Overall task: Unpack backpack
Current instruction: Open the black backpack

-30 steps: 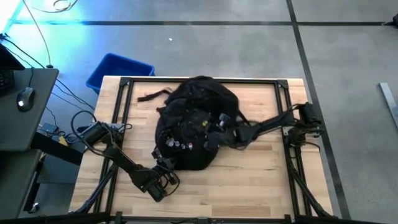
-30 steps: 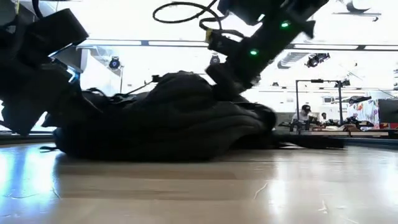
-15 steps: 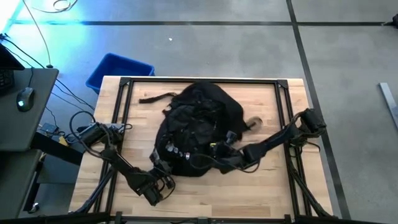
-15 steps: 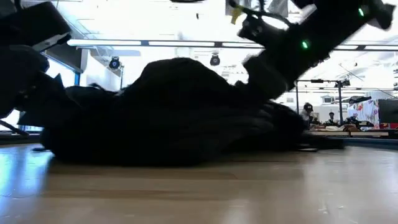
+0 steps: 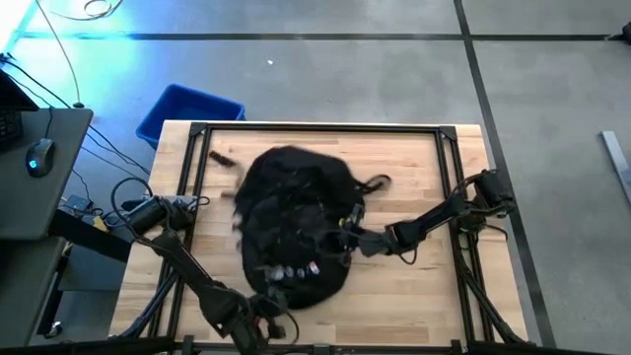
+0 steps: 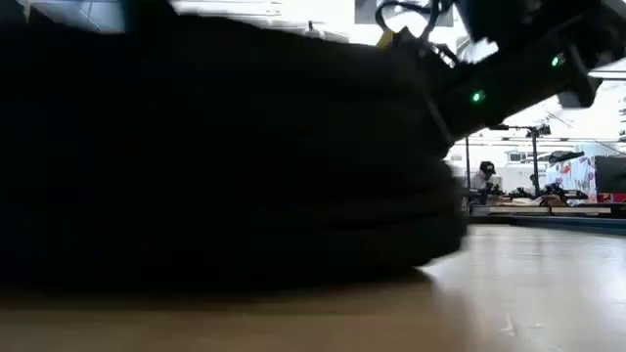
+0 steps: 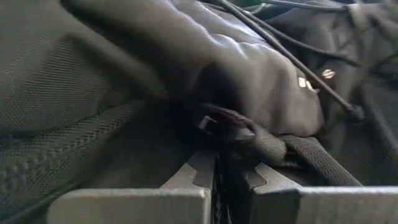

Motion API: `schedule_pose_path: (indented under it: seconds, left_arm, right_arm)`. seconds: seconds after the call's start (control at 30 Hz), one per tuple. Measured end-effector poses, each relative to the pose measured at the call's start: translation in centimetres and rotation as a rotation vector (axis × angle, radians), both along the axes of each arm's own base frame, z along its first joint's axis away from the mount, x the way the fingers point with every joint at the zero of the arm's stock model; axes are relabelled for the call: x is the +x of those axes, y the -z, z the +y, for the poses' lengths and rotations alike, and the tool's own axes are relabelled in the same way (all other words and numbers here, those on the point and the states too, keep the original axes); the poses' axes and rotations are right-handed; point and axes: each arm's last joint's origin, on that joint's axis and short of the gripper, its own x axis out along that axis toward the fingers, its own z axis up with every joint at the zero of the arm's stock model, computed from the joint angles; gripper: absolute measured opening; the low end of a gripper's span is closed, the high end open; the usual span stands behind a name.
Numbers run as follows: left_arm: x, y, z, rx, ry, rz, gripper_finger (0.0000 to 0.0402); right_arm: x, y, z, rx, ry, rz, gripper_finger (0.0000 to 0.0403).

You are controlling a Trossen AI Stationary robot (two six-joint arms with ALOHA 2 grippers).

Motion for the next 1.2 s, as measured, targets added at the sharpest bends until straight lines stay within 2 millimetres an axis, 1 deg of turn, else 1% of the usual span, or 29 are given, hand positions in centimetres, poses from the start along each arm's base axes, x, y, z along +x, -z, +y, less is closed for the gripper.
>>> schedule_pose_path:
  seconds: [0.07, 0.17, 0.27, 0.37, 0.53, 0.6, 0.83, 0.9, 1.07, 1.13, 1.2]
  left_arm:
    - [1.2, -1.5, 0.3, 0.074, 0.022, -0.002, 0.0031]
    - [3.5, -3.6, 1.9, 0.125, 0.024, 0.028, 0.0061]
    - [5.1, -5.3, 3.6, 0.108, 0.058, 0.124, 0.0089]
    - [6.0, -6.3, 5.7, 0.136, 0.104, 0.258, 0.0112]
    - [6.7, -5.7, 10.5, 0.236, 0.141, 0.562, 0.0137]
    - [7.2, -5.4, 11.9, 0.280, 0.166, 0.618, 0.0146]
    - [8.7, -5.3, 15.5, 0.480, 0.355, 0.778, 0.0165]
    - [9.1, -5.2, 16.8, 0.470, 0.399, 0.805, 0.0165]
    - [10.4, -4.5, 19.7, 0.346, 0.524, 0.810, 0.0166]
    - [10.6, -4.3, 20.4, 0.318, 0.526, 0.813, 0.0166]
    - [10.3, -4.4, 20.6, 0.316, 0.500, 0.850, 0.0166]
  right_arm:
    - [0.3, -0.4, 0.8, -0.039, -0.034, 0.031, 0.0000]
    - [0.7, -1.0, 1.7, -0.090, -0.073, 0.071, 0.0000]
    - [1.1, -1.6, 2.5, -0.134, -0.100, 0.106, 0.0000]
    - [1.4, -2.0, 2.8, -0.152, -0.102, 0.134, 0.0000]
    - [1.4, -2.0, 2.8, -0.161, -0.113, 0.173, 0.0000]
    - [1.3, -1.8, 2.8, -0.157, -0.125, 0.192, 0.0000]
    - [1.0, -1.6, 2.8, -0.222, -0.153, 0.243, 0.0000]
    - [0.9, -1.5, 2.9, -0.236, -0.153, 0.253, 0.0000]
    - [0.7, -1.4, 3.1, -0.265, -0.168, 0.276, 0.0000]
    - [0.5, -1.4, 3.1, -0.279, -0.166, 0.285, 0.0000]
    - [0.2, -1.3, 3.3, -0.314, -0.150, 0.304, 0.0000]
